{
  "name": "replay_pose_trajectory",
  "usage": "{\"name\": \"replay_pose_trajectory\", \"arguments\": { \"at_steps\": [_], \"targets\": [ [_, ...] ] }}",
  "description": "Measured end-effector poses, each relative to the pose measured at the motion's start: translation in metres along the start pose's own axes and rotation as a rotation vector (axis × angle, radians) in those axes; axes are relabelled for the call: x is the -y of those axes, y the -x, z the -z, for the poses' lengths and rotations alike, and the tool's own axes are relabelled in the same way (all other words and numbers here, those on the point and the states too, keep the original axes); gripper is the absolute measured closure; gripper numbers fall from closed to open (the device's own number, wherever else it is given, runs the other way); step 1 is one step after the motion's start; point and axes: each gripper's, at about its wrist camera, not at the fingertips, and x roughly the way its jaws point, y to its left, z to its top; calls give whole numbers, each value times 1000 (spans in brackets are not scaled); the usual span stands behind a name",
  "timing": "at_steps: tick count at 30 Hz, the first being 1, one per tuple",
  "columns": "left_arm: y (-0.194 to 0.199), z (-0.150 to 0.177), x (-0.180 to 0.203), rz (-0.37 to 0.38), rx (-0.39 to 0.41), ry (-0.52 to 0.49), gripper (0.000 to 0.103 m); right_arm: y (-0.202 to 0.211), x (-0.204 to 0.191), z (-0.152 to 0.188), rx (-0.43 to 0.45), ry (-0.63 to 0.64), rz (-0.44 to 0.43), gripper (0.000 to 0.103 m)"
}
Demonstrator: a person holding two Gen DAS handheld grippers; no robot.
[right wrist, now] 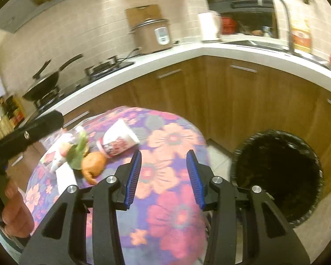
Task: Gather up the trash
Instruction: 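Move both tools back over the table toward the plastic bag and peel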
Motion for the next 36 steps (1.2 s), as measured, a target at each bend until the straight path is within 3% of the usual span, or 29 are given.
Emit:
{"name": "replay_pose_trajectory", "arguments": {
  "at_steps": [4, 12, 16, 20, 25, 33, 36],
  "targets": [
    [30, -1, -37, -56, 45, 46, 45, -15, -35, -1, -11, 52, -39, 64],
    [91, 5, -105, -257, 139, 87, 30, -50, -83, -1, -66, 117, -131, 64],
    [113, 9, -145, -314, 170, 158, 29, -73, -104, 2, -108, 141, -162, 64],
    [122, 20, -191, -368, 174, 258, 29, -91, -115, 9, -136, 138, -184, 64],
    [105, 38, -241, -454, 127, 381, 29, -112, -121, 20, -170, 130, -172, 64],
    [58, 44, -298, -384, -24, 547, 29, -123, -123, 22, -186, 135, -159, 62],
    [45, 46, -306, -365, -45, 584, 37, -127, -123, 20, -195, 128, -158, 57]
  ]
}}
